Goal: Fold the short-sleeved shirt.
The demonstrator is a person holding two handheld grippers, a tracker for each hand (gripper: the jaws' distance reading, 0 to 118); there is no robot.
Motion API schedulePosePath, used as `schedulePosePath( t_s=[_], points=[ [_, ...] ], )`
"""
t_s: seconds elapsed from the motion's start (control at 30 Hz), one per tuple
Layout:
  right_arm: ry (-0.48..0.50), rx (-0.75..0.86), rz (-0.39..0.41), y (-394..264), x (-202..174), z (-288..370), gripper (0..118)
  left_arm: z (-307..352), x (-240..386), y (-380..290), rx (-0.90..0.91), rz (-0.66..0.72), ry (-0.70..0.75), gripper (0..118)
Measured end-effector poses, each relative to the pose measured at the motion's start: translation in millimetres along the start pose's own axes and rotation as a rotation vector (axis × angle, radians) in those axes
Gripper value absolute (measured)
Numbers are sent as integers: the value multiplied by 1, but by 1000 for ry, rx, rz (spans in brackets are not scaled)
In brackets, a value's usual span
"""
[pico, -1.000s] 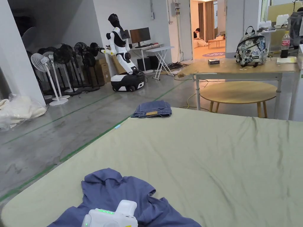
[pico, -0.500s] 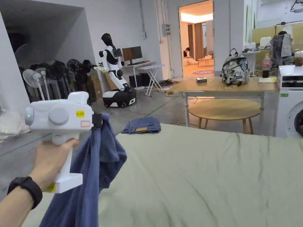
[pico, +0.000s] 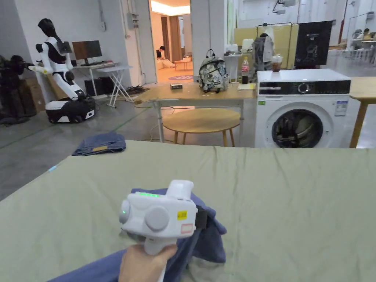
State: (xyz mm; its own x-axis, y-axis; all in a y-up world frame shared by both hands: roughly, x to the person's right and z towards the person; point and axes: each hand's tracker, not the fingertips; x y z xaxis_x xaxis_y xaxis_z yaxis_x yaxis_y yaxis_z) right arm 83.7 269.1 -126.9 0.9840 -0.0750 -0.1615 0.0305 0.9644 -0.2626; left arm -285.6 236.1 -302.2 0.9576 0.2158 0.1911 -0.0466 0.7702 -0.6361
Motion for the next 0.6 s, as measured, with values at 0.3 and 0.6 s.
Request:
schedulePosePath(
  t_s=[0.3,0.6],
  points=[
    [-228,-64,-118,-12,67,34,0,-85,244,-158,-290,23,-532,0],
    [-259,-84,-98,-22,80,48,0,-26,260,-155,-151,-96,-534,55]
  ],
)
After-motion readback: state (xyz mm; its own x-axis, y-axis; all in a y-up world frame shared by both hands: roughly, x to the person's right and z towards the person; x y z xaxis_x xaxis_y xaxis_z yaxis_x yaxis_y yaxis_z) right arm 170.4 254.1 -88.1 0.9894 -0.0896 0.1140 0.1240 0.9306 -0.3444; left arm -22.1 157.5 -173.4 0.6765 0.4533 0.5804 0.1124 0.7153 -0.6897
